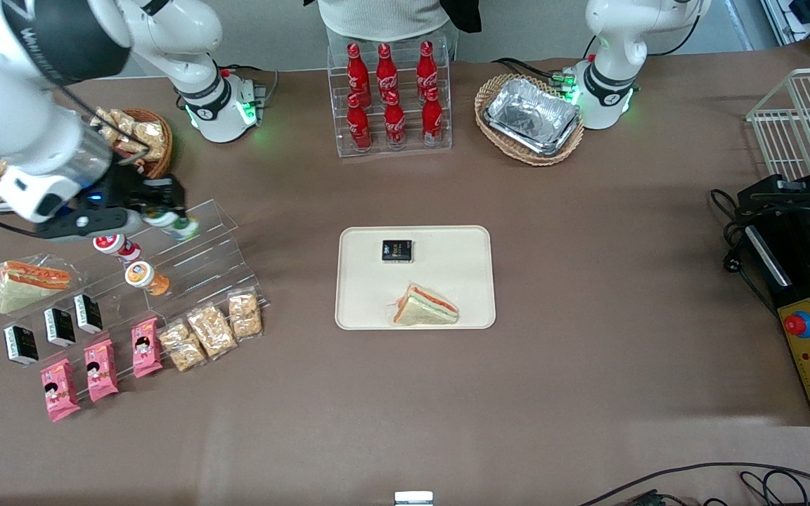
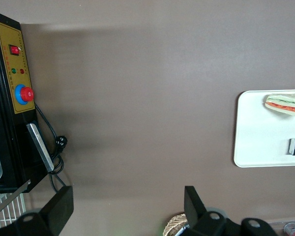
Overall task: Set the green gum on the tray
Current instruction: 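Carry the bottle to the white tray beside the black tissue pack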
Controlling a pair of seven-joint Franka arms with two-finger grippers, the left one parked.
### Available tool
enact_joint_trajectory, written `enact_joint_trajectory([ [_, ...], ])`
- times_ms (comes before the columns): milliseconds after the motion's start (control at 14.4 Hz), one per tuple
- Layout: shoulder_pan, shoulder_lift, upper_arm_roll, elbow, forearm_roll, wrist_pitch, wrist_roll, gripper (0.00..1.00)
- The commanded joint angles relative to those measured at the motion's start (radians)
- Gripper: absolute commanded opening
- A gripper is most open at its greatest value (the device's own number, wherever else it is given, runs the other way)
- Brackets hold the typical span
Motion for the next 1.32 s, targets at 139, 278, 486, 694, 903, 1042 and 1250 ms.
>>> enact_joint_trajectory([
  [139,0.220,0.128,0.024,0.068,0.008,0.012,0.370,0.08],
  [278,0.312,0.180,0.023,0.059,-0.038,0.110,0.488,0.08],
  [486,0.381,0.272,0.023,0.009,-0.063,0.274,0.594,0.08],
  [694,0.417,0.304,0.021,-0.137,-0.081,0.502,0.601,0.07],
  [903,0.418,0.338,0.023,-0.238,-0.100,0.629,0.601,0.07],
  [1042,0.443,0.363,0.020,-0.286,-0.101,0.690,0.601,0.08],
  [1250,0.446,0.407,0.021,-0.326,-0.101,0.780,0.601,0.08],
])
